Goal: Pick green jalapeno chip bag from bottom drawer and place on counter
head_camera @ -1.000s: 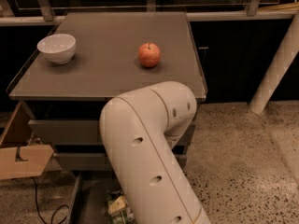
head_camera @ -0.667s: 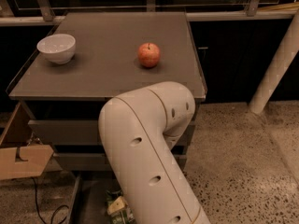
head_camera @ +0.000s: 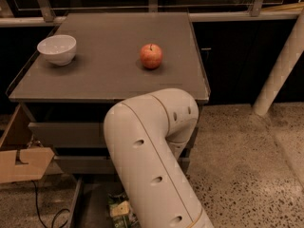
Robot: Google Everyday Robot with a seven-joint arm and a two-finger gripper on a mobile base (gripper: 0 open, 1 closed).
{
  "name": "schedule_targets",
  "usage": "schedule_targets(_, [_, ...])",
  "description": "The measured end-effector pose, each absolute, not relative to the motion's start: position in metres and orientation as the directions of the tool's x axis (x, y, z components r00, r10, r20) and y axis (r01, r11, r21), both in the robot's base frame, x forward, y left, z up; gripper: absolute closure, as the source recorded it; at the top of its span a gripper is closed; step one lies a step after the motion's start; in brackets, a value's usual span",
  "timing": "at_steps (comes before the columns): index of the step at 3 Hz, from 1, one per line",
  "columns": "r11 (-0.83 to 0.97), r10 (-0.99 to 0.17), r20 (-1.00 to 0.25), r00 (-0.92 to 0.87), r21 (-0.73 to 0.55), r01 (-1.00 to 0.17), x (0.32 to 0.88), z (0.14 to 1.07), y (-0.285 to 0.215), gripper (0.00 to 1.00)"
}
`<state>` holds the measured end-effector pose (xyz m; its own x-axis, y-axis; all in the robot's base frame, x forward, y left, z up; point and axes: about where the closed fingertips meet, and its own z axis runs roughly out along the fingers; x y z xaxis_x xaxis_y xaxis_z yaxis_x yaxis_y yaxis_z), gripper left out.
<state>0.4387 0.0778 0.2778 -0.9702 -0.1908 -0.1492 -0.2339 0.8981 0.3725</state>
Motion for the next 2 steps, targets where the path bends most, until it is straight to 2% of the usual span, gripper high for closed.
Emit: schedule_targets(2, [0.888, -0.174, -0.181, -0.968, 0.397, -0.233, 0.4459, 0.2772, 0.0881, 0.00])
